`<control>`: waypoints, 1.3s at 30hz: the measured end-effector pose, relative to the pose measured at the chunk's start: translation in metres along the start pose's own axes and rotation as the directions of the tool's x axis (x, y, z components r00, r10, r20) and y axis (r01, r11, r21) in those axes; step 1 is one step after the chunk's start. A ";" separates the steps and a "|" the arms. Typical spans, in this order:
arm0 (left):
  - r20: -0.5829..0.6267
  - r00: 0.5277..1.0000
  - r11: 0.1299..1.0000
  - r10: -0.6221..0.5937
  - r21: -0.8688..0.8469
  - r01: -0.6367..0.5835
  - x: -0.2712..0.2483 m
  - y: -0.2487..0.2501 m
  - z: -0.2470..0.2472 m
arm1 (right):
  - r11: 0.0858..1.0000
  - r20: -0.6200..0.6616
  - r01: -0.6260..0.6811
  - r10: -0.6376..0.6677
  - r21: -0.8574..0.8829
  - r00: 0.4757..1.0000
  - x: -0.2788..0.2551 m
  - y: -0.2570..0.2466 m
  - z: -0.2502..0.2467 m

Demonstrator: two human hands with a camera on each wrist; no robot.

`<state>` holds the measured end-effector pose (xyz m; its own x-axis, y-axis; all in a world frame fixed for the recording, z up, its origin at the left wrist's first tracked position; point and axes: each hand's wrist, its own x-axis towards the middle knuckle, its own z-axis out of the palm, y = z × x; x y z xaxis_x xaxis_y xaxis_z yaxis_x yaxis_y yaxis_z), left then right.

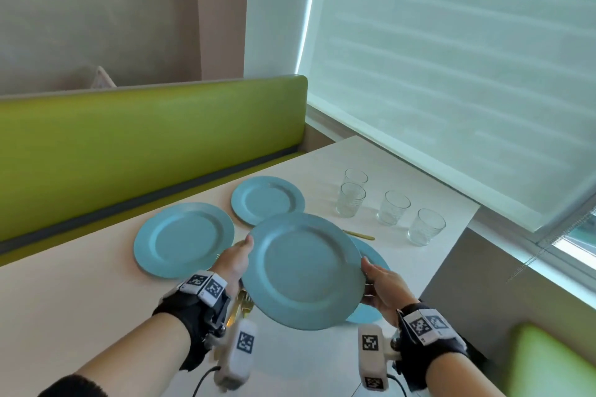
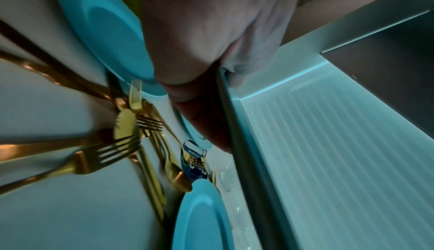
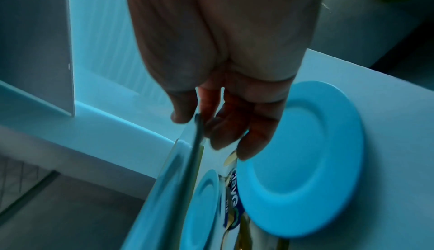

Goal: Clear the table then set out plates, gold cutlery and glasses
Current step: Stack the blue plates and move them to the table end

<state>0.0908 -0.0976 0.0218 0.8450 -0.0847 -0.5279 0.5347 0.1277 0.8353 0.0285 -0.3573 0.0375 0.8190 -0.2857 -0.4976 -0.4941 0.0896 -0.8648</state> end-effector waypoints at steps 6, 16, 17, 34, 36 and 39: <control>-0.122 0.992 0.998 0.019 -0.065 -0.027 0.022 0.020 0.025 | 0.907 -0.327 -0.183 0.054 -0.378 0.943 0.080 0.014 -0.060; -0.248 0.968 0.994 -0.023 -0.108 -0.004 0.050 0.018 0.054 | 0.872 -0.292 -0.290 0.180 -0.395 0.939 0.165 0.075 -0.100; -0.243 0.970 0.994 -0.023 -0.107 -0.003 0.050 0.019 0.059 | 0.876 -0.292 -0.293 0.186 -0.384 0.938 0.179 0.085 -0.105; -0.245 0.969 1.000 0.003 -0.024 -0.010 0.057 0.022 0.098 | 0.994 -0.247 -0.060 0.082 0.096 0.965 0.105 -0.026 -0.095; -0.234 0.972 0.999 0.003 -0.034 -0.011 0.057 0.024 0.101 | 0.991 -0.228 -0.032 0.061 0.129 0.972 0.102 -0.035 -0.088; -0.220 0.975 0.999 0.008 -0.041 -0.017 0.055 0.026 0.103 | 0.981 -0.199 -0.018 0.057 0.195 0.978 0.102 -0.041 -0.074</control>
<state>0.1514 -0.2012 0.0304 0.8291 0.1358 -0.5424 0.5199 0.1694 0.8372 0.1104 -0.4608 0.0270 0.7151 -0.4639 -0.5229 -0.4420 0.2794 -0.8524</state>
